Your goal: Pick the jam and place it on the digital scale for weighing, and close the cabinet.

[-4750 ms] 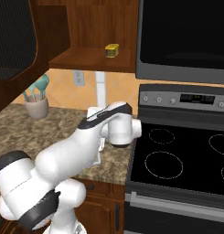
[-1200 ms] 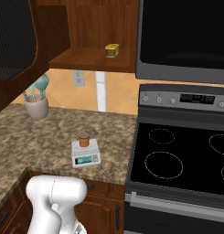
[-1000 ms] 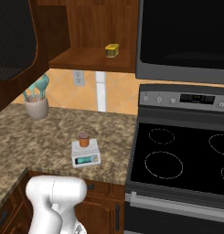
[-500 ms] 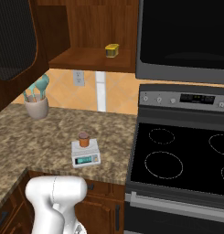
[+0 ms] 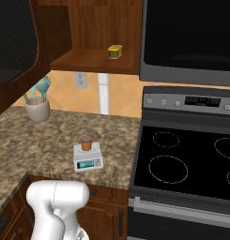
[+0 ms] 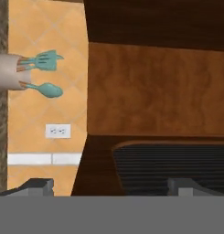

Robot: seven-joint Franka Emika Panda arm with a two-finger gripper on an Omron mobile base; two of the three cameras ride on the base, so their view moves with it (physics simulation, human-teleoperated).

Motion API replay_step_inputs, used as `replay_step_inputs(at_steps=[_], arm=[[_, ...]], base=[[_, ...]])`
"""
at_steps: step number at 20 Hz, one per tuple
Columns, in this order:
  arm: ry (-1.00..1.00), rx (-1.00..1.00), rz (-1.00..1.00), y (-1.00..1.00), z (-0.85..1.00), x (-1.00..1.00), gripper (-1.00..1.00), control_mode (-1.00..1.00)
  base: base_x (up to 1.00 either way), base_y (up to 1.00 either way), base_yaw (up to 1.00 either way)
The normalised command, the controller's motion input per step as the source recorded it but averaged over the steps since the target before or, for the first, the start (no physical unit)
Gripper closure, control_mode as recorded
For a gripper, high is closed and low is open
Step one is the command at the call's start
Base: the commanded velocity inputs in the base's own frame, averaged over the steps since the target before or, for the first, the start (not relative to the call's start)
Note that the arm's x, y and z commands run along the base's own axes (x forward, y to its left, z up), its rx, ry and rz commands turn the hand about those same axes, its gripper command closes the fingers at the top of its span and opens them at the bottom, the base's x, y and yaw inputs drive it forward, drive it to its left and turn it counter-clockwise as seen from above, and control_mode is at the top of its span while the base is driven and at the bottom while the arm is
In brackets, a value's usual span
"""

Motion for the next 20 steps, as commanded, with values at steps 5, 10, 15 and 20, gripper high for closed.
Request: replay_step_inputs(at_steps=[5,10,15,20], arm=[[-0.11,0.09,-0.22,0.0,-0.01,0.45,-1.0,-1.0],[-0.08,0.09,-0.2,0.0,0.0,0.41,-1.0,-1.0],[-0.01,0.21,-0.08,-0.37,0.04,0.07,-1.0,-1.0],[-0.01,0.3,-0.03,-0.72,0.15,-0.08,-1.0,-1.0]], base=[[0.0,0.0,0.0],[0.0,0.0,0.0],[0.0,0.0,0.0],[0.0,0.0,0.0]])
